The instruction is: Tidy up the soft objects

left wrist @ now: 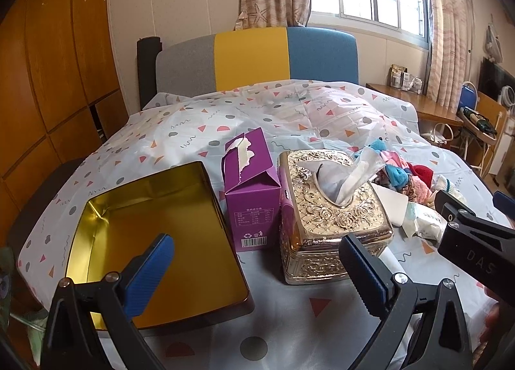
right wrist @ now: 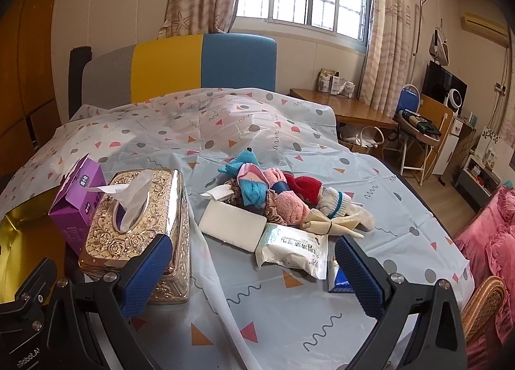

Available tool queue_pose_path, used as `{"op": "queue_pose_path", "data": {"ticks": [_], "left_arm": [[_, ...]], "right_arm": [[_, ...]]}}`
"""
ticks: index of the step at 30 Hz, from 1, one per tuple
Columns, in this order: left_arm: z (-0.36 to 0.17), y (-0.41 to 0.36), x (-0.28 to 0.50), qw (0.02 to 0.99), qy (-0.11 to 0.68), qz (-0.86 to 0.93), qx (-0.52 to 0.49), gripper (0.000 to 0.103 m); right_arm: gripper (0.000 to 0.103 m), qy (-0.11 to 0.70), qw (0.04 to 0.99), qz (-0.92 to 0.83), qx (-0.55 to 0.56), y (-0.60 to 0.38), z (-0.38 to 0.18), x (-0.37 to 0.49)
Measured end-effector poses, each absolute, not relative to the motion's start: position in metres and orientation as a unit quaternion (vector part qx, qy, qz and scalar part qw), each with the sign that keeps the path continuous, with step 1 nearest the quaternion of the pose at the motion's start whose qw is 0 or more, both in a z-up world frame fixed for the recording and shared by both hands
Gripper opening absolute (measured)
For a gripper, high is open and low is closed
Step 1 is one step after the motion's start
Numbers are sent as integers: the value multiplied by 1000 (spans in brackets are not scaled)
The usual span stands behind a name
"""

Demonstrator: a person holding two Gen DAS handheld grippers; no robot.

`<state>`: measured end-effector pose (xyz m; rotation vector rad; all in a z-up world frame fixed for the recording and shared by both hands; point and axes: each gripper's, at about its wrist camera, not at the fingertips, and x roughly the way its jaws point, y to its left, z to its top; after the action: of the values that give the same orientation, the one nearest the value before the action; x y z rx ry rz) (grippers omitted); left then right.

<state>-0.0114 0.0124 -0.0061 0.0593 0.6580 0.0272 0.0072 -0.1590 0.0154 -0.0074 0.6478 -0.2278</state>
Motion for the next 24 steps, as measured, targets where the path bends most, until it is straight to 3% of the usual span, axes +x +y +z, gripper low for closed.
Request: {"op": "queue_pose_path", "data": {"ticks": [24], "left_arm": [[-3,11,-16,947,319,14,31,103]], "right_arm": [[103,319,942,-107,0,-160,16,7]]}}
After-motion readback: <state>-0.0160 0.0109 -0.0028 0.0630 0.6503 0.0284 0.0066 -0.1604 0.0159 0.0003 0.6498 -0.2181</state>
